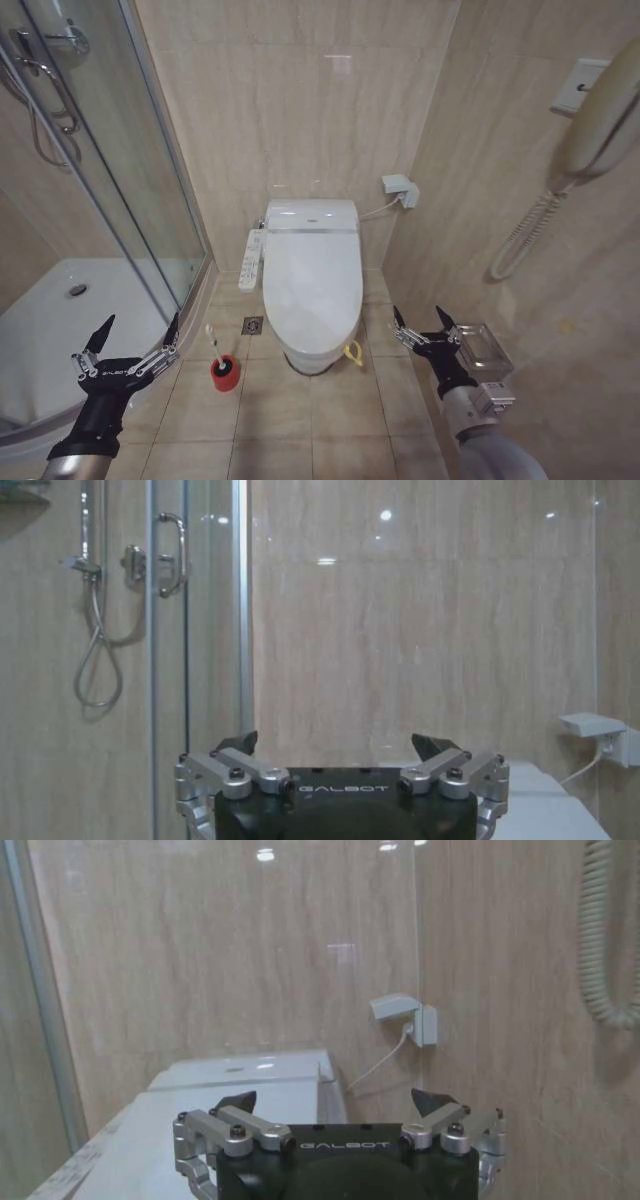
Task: Open the toilet lid, clean the toilet bowl with a toilet brush, close the toilet lid, and flush.
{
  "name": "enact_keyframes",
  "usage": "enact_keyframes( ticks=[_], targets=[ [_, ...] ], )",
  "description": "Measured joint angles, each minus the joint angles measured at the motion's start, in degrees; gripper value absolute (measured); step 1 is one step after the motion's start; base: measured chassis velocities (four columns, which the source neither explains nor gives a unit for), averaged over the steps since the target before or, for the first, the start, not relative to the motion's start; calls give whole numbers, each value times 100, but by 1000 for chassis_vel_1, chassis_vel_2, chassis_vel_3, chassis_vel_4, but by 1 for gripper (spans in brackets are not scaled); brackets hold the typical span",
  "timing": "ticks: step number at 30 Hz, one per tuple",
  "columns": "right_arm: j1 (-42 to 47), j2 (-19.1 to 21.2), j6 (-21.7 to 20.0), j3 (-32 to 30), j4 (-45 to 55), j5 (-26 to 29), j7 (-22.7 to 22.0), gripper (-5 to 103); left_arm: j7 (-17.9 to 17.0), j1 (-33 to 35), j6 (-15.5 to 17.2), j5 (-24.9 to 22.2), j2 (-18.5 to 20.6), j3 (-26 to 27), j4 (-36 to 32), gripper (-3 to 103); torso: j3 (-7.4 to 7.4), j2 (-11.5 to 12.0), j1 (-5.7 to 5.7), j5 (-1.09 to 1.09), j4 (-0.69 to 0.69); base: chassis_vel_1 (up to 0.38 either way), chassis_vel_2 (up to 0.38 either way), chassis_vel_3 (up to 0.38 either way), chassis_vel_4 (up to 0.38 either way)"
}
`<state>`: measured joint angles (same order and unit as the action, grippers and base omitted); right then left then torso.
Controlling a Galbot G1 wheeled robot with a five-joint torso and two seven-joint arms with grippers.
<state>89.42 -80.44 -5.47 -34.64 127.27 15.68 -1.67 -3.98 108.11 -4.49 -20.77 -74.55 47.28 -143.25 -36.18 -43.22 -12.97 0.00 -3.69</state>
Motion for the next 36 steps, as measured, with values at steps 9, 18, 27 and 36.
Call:
enact_keyframes(
  ticks=[9,18,27,36],
  targets=[
    [5,-10,27,59,-29,-26,-34,100,0,0,0,0,0,0,0,100,0,0,1,0,2,-131,126,138,-132],
    [125,-19,437,137,-166,-158,-31,100,0,0,0,0,0,0,0,100,-1,0,0,0,1,-128,123,113,-142],
    [1002,-73,792,160,-303,-391,216,100,0,0,0,0,0,0,0,100,1,-1,4,0,0,-21,39,37,-22],
    [1210,-122,853,466,-432,-465,383,100,0,0,0,0,0,0,0,100,1,-1,3,0,3,4,-8,-12,3]
  ],
)
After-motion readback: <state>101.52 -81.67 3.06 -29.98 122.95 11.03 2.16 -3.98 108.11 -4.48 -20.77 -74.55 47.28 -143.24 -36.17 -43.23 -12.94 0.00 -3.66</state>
